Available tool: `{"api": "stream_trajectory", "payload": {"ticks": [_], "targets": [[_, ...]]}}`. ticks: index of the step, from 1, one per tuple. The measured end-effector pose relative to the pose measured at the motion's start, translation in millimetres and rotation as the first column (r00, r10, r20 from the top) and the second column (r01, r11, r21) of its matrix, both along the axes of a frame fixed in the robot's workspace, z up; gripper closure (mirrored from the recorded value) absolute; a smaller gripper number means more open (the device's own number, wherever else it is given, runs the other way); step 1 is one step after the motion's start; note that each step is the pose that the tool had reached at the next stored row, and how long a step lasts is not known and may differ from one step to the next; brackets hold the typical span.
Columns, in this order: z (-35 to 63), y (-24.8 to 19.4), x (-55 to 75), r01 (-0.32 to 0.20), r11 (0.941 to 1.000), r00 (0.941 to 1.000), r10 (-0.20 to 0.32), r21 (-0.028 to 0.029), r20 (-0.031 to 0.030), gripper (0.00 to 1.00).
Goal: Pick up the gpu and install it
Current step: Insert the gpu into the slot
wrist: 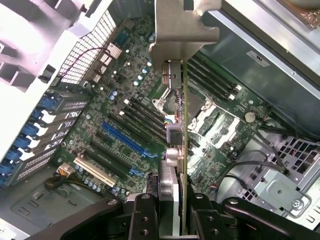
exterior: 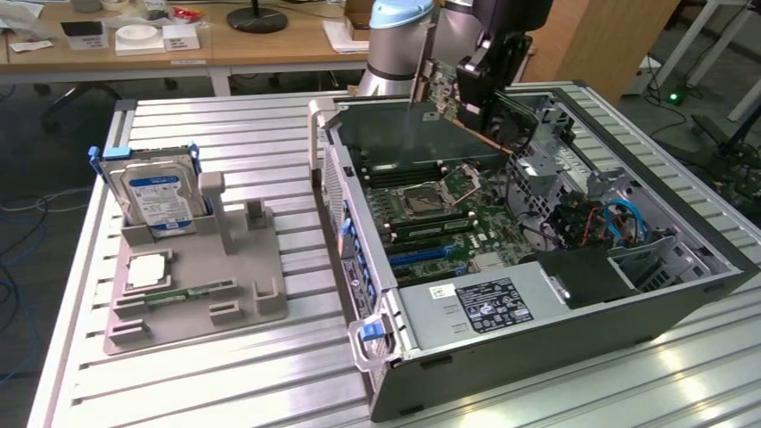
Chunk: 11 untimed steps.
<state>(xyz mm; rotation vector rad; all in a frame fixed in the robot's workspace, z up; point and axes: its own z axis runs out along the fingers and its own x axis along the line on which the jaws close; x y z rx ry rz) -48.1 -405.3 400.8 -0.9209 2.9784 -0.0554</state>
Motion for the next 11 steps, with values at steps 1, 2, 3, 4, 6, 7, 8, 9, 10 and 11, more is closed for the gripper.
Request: {"api": "stream_trajectory", "payload": {"ticks": [1,2,3,4,6,7,8,9,10,11], "targets": [[0.0,0.0,0.0,-0.006,1.0000,1.0000,0.006,0.0000,0.0000,0.72],[0.0,0.0,0.0,-0.011,0.9999,0.9999,0.011,0.0000,0.0000,0.72],[0.0,0.0,0.0,-0.016,0.9999,0.9999,0.016,0.0000,0.0000,0.72],[0.0,0.0,0.0,-0.022,0.9998,0.9998,0.022,0.0001,0.0000,0.72],[0.0,0.0,0.0,-0.033,0.9995,0.9995,0.033,0.0000,0.0000,0.72],[0.0,0.0,0.0,-0.038,0.9993,0.9993,0.038,0.0001,0.0000,0.72],[0.0,0.0,0.0,-0.043,0.9991,0.9991,0.043,0.0000,0.0000,0.72],[0.0,0.0,0.0,-0.049,0.9988,0.9988,0.049,0.0000,0.0000,0.72],[0.0,0.0,0.0,-0.054,0.9985,0.9985,0.054,0.0001,0.0000,0.72],[0.0,0.0,0.0,-0.060,0.9982,0.9982,0.060,0.0000,0.0000,0.72]]}}
